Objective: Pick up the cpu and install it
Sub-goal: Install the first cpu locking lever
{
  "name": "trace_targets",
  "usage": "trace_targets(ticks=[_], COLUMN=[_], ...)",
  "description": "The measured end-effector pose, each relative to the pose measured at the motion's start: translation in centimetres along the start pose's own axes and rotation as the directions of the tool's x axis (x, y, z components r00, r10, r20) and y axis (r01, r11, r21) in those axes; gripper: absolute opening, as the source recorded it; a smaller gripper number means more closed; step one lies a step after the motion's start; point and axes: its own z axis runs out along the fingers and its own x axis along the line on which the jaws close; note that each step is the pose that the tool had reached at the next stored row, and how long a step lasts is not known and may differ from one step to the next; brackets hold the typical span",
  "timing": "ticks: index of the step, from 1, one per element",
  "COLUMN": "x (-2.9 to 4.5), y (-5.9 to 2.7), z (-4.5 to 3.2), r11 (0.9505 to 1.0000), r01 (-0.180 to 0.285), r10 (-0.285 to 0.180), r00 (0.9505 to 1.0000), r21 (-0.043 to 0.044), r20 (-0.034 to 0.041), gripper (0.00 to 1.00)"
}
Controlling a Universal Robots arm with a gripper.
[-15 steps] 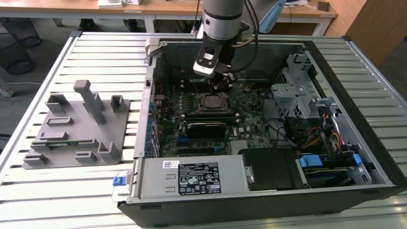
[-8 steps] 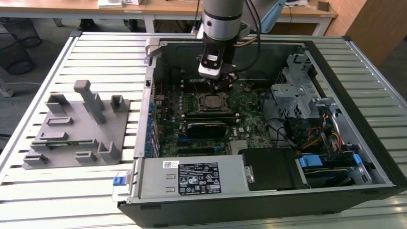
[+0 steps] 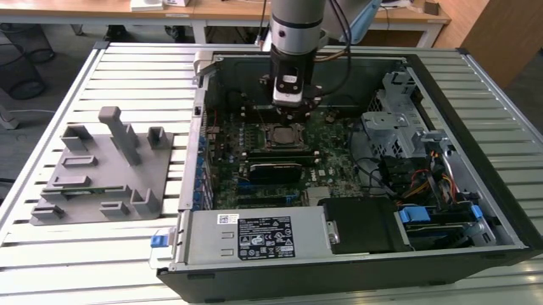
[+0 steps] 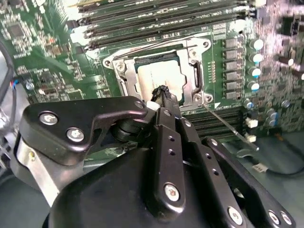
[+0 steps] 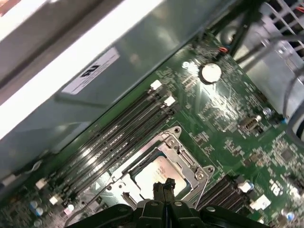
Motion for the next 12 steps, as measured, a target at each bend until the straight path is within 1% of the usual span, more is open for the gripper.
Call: trace_targets(ticks=[3,6,9,12], x=[0.0,0.0,0.0,0.0], y=[0.0,0.0,0.0,0.0], z=[0.06,0.1,0.14,0.17], r11=[0.9985,0.994,0.9867,0.9761], r01=[0.055,0.109,0.163,0.217], r10=[-0.055,-0.109,-0.163,-0.217], r00=[0.9985,0.994,0.9867,0.9761], r21=[-0.0011,-0.0022,-0.0033,-0.0044], r20=[0.0004,0.0009,0.0015,0.0021], gripper=[0.11,0.11,0.11,0.11])
